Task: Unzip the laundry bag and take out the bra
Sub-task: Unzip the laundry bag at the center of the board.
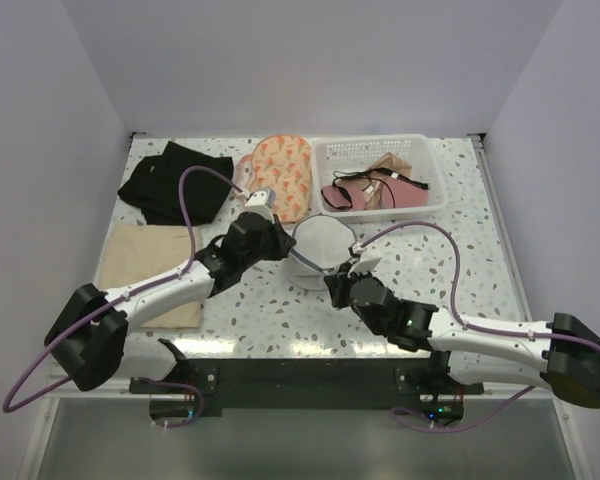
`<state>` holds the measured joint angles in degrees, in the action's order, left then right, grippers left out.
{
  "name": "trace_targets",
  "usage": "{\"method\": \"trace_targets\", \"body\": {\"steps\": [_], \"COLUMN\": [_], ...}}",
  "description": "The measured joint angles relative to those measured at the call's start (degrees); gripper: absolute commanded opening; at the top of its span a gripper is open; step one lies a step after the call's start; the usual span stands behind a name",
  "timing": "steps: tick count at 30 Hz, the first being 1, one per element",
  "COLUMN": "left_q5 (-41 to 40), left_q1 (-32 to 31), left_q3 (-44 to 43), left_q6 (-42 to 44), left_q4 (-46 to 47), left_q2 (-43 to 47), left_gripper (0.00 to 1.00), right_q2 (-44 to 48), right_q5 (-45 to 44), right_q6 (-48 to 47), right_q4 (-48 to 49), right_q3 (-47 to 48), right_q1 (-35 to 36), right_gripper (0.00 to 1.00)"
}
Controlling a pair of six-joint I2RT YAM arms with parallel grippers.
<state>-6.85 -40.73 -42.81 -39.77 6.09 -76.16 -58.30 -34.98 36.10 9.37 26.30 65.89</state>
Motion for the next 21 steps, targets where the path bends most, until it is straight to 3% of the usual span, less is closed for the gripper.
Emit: {"method": "trace_targets", "body": {"steps": [11, 21], "left_q5": [1.4, 5.2], "left_q1": [-0.6, -0.7], "left_q3": [1.0, 7.0], "left_q6": [-0.1, 0.0], "left_q4": [-1.0, 1.1], "left_q2": [1.9, 6.1], "left_gripper": [0.00, 0.00], "right_q2": [2.0, 2.6], "right_q5": [-3.1, -3.3], "right_q6": [4.5, 6.6], "right_q4": [-3.5, -4.9], "right_q3": [-0.6, -1.0], "right_q1": [0.1, 0.4], "right_gripper": [0.00, 0.00]}}
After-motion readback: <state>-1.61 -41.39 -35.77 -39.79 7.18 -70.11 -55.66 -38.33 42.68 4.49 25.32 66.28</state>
